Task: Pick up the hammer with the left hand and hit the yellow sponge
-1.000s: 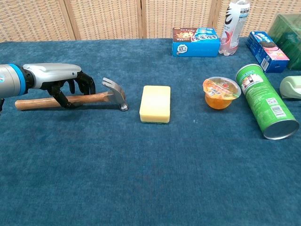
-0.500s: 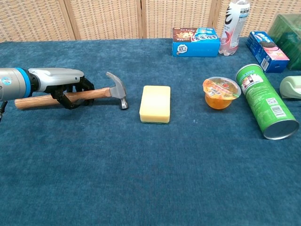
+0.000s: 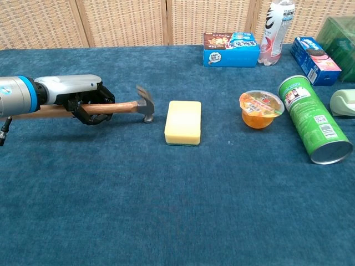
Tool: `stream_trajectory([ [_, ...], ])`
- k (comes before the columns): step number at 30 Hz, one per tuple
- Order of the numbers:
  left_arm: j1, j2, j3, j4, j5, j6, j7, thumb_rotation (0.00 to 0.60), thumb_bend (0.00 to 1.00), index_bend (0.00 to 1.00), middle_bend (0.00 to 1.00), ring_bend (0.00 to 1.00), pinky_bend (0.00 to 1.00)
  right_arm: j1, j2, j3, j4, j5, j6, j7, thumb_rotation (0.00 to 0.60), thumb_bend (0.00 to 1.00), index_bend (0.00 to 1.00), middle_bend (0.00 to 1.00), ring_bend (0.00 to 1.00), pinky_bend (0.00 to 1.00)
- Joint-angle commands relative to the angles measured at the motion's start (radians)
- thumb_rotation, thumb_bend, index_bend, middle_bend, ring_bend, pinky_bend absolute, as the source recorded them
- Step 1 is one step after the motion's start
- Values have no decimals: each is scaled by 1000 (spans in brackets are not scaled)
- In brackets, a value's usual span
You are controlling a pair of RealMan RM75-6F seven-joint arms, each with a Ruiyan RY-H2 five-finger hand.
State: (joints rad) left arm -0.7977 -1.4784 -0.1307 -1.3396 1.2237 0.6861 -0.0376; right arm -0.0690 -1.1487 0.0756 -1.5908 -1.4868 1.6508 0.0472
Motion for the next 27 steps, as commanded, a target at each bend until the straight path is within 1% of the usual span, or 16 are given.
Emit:
stream_trajectory([
  [1, 14, 34, 2, -23, 60, 29, -64, 600, 483, 563, 612, 629, 680, -2, -1, 1, -1, -1, 4, -2, 600, 175, 537, 509, 482, 413],
  [4, 13, 55, 7, -33, 82, 24, -99, 600, 454, 563, 623, 643, 686, -4, 0, 1, -5, -3, 4, -5, 600, 175, 537, 510, 483, 413],
  [12, 8, 68, 27, -13, 97, -5, -141, 600, 437, 563, 630, 652, 689, -12, -2, -10, -23, -15, 7, -24, 600, 174, 537, 510, 483, 413],
  [16, 3, 68, 38, -11, 112, -19, -164, 600, 496, 563, 629, 652, 689, -17, -2, -13, -33, -19, 12, -38, 600, 176, 537, 510, 483, 413],
  [22, -5, 87, 37, -25, 141, -20, -220, 600, 531, 563, 629, 652, 689, -17, -3, -15, -45, -23, 9, -54, 600, 175, 537, 510, 483, 413],
  [27, -24, 145, 36, -78, 175, -50, -309, 600, 545, 563, 629, 652, 690, -11, -3, -12, -50, -22, -4, -61, 600, 177, 537, 510, 484, 414],
])
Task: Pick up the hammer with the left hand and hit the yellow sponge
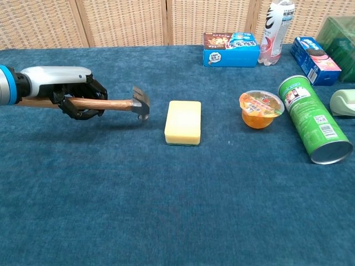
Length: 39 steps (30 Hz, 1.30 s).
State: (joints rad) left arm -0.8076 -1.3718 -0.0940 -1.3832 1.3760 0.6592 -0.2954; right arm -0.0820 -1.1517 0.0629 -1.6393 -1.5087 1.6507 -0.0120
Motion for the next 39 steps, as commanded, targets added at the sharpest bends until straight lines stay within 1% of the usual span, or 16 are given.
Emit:
stream_trajectory([
  [1, -21, 54, -1, -47, 29, -35, -70, 600, 545, 563, 629, 652, 689, 4, -1, 1, -2, 0, -5, -3, 600, 177, 537, 510, 484, 414],
  [4, -47, 101, 0, -80, 52, -76, -125, 600, 545, 563, 629, 652, 691, 7, -3, 2, -4, -1, -11, -6, 600, 176, 537, 511, 484, 414],
  [9, -115, 179, -3, -132, 83, -191, -240, 600, 552, 563, 629, 652, 696, 10, -10, 5, -5, -2, -13, -6, 600, 175, 537, 511, 484, 414],
  [11, -143, 200, -7, -142, 95, -231, -294, 600, 552, 563, 629, 652, 699, 8, -14, 5, -3, -1, -11, -4, 600, 175, 537, 511, 484, 414],
  [14, -168, 211, -10, -139, 113, -255, -343, 600, 552, 564, 629, 652, 701, 5, -17, 4, 1, -1, -8, 1, 600, 177, 537, 512, 484, 414],
  [22, -221, 198, -10, -115, 117, -307, -403, 600, 552, 563, 629, 652, 708, -2, -23, 5, 25, 5, -4, 29, 600, 175, 538, 512, 484, 414],
  [25, -244, 188, -19, -111, 105, -331, -429, 600, 553, 563, 629, 652, 710, -1, -29, 6, 42, 11, -10, 50, 600, 175, 537, 513, 484, 413],
  [31, -270, 172, -33, -114, 91, -348, -470, 600, 555, 563, 629, 652, 710, -3, -31, 12, 67, 22, -13, 79, 600, 176, 538, 513, 484, 414],
  [39, -301, 79, -20, -27, 59, -403, -471, 600, 554, 563, 629, 652, 710, -10, -30, 14, 82, 33, -13, 98, 600, 176, 539, 514, 484, 413],
])
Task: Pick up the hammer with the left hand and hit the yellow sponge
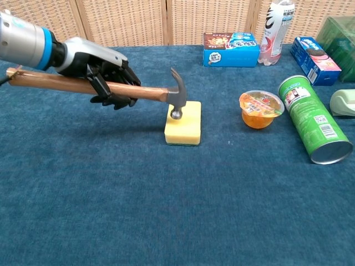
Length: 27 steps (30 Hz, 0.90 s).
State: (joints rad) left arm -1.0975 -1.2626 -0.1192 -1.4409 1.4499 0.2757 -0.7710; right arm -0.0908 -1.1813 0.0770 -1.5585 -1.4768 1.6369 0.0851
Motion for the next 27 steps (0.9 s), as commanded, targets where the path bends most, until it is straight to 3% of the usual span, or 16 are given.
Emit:
stream_trajectory([
  [1, -14, -39, 7, 42, -20, -26, 8, 600, 556, 563, 629, 652, 710, -2, 0, 0, 2, 2, 1, 2, 600, 176, 539, 514, 484, 414],
  [6, -14, -55, 2, 58, -39, -27, 22, 600, 554, 563, 629, 652, 712, -6, 0, 0, 0, 4, 3, 0, 600, 175, 540, 514, 484, 413],
  [14, 45, 21, -43, -25, -9, 113, -33, 600, 555, 563, 629, 652, 712, -4, 2, 1, -11, -4, 4, -13, 600, 175, 540, 515, 484, 414],
  [27, 36, 65, 18, -13, 100, 143, -143, 600, 554, 563, 629, 653, 712, -5, 4, 1, -22, -10, 7, -28, 600, 175, 540, 515, 484, 414],
])
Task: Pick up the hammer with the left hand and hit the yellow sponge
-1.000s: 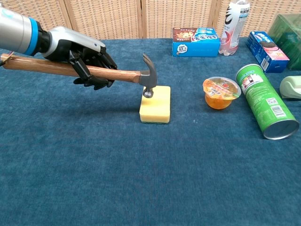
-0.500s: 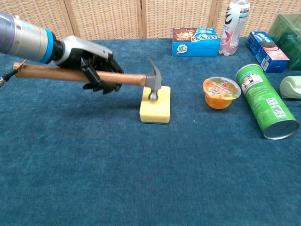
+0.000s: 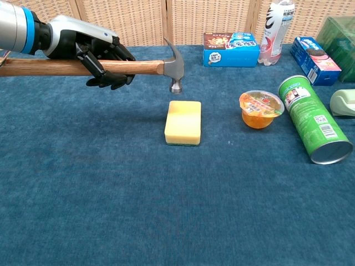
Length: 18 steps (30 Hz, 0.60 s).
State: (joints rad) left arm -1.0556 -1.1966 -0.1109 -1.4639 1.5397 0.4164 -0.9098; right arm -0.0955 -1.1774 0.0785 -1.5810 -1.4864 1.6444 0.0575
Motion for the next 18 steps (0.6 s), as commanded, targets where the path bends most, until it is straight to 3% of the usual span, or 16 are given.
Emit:
stream_trajectory([
  [1, -8, -3, 14, 13, 14, 4, -3, 600, 554, 564, 629, 652, 711, 0, 0, 0, 0, 0, 0, -1, 600, 175, 540, 514, 484, 414],
  [11, -9, -26, 36, 45, 2, 49, 145, 600, 555, 563, 636, 652, 712, -1, -2, 0, 2, 1, -2, 1, 600, 175, 540, 515, 485, 414],
  [18, 51, -88, 33, 69, -57, 178, 426, 600, 555, 563, 645, 652, 711, 1, -4, 0, 6, -2, -5, 3, 600, 175, 540, 515, 485, 413],
])
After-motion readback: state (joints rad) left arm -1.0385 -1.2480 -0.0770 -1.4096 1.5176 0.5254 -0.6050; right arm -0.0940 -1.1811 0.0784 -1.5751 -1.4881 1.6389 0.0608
